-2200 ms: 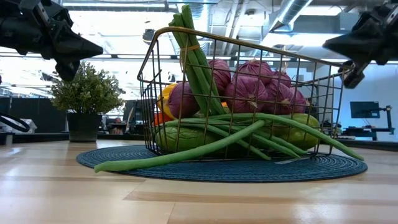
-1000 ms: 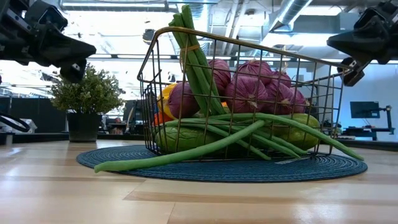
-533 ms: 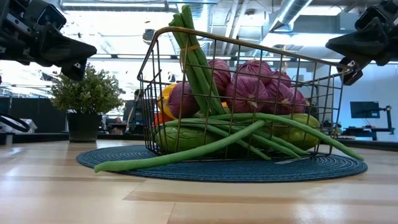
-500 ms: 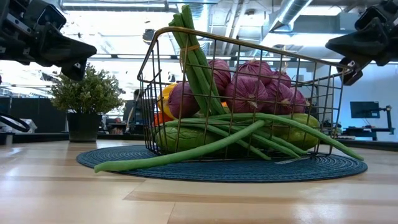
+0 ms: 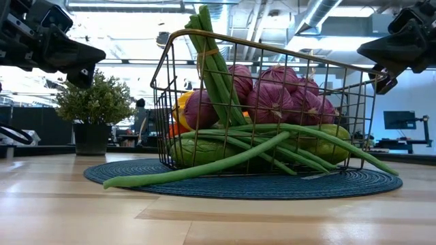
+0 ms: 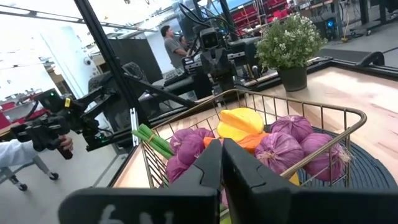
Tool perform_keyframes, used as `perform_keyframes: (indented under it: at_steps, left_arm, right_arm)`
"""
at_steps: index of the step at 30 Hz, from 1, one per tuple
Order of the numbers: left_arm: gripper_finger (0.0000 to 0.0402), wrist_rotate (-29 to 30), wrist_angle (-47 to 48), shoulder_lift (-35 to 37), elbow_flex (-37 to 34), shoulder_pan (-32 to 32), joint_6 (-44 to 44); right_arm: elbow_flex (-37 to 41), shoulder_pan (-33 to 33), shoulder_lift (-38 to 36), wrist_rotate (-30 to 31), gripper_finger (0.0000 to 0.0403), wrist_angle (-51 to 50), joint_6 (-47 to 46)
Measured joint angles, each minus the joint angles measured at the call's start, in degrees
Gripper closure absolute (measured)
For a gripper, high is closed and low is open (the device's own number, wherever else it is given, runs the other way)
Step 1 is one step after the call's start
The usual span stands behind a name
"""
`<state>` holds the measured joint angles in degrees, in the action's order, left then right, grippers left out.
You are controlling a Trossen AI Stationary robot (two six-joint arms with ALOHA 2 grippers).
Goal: Build produce basket
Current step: Return to Home Position
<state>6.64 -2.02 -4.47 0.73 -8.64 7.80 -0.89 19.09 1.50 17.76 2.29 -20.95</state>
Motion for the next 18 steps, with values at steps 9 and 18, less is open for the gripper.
perform_keyframes:
  at_steps: [9,18]
  left_arm:
    - [0.0401,0.0,0.0,0.0,0.0,0.0,0.1]
    - [0.0401,0.0,0.0,0.0,0.0,0.0,0.9]
  right_arm:
    - [0.0,0.0,0.0,0.1,0.0374,0.0,0.0]
    - [0.0,0.0,0.0,0.1,0.0371,0.0,-0.1]
